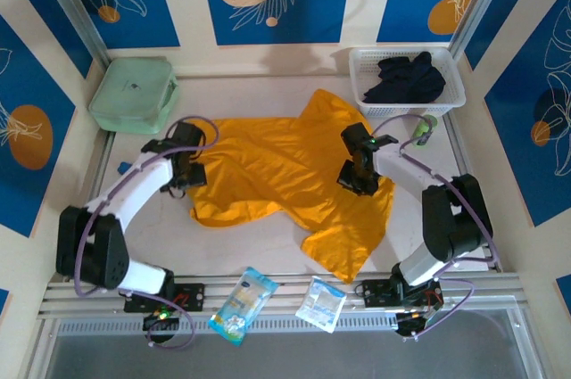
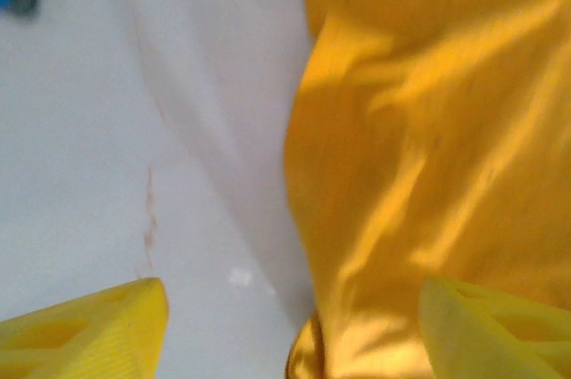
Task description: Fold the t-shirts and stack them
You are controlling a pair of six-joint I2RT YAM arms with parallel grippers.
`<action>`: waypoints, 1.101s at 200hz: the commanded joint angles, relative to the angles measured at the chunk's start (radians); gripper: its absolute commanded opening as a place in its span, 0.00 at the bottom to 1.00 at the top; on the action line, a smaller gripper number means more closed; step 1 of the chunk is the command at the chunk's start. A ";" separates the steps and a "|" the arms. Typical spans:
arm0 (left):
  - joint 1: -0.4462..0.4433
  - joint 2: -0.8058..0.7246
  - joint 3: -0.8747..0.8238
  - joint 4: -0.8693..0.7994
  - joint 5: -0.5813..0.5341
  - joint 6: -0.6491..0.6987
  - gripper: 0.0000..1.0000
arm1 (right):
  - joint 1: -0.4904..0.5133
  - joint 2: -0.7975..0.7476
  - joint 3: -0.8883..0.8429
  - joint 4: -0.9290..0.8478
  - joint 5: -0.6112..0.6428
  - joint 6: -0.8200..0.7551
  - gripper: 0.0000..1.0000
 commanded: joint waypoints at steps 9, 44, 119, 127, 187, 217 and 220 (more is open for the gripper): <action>0.000 -0.137 -0.152 -0.055 0.171 -0.130 0.68 | 0.037 0.030 0.012 0.030 -0.031 -0.065 0.07; 0.000 -0.189 -0.211 -0.036 0.168 -0.161 0.61 | 0.062 0.017 -0.027 0.055 -0.037 -0.070 0.06; 0.002 -0.025 -0.246 0.117 0.059 -0.168 0.41 | 0.042 -0.087 -0.116 0.058 -0.045 -0.069 0.04; 0.002 -0.021 -0.242 0.129 0.042 -0.168 0.38 | 0.040 -0.095 -0.121 0.055 -0.045 -0.069 0.04; 0.000 -0.102 -0.234 0.092 -0.016 -0.187 0.00 | 0.037 -0.139 -0.158 0.058 -0.049 -0.055 0.02; 0.000 -0.213 -0.285 0.040 -0.006 -0.233 0.00 | 0.033 -0.152 -0.169 0.075 -0.060 -0.062 0.01; 0.000 -0.226 -0.290 0.034 -0.005 -0.239 0.00 | 0.032 -0.153 -0.170 0.077 -0.061 -0.064 0.02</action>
